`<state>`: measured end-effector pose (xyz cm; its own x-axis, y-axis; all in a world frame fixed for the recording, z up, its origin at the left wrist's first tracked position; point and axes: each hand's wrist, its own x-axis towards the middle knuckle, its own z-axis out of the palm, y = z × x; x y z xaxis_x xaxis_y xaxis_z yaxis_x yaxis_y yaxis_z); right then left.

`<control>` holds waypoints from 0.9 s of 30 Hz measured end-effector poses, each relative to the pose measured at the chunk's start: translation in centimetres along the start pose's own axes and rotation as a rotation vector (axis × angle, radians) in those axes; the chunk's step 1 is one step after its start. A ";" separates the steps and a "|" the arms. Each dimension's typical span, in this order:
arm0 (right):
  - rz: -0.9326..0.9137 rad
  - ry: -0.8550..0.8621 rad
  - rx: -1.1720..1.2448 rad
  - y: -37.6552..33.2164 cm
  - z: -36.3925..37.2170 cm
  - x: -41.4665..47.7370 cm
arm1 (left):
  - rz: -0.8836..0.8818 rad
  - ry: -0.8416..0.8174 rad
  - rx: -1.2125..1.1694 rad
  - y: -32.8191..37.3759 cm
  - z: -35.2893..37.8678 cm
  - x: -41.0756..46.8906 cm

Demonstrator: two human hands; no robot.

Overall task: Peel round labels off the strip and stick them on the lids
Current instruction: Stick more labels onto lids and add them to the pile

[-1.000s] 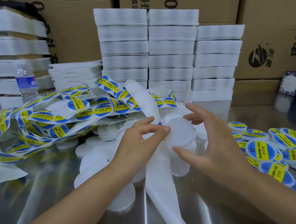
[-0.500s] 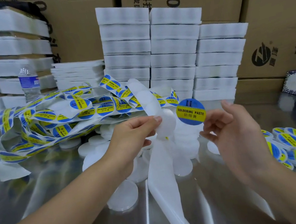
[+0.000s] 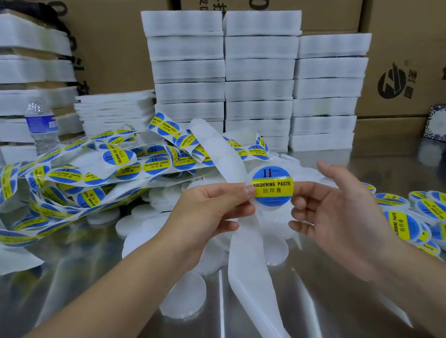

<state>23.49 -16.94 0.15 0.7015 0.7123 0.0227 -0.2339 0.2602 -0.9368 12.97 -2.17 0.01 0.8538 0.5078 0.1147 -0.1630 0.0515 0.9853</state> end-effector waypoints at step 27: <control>-0.229 0.317 -0.491 -0.2 -0.5 0.1 | 0.168 0.123 0.151 0.6 0.0 0.0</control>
<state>23.95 -17.28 0.11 0.8802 0.4268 0.2076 0.2298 -0.0005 -0.9732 12.93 -2.16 0.66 0.7531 0.5995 0.2711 -0.2136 -0.1669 0.9626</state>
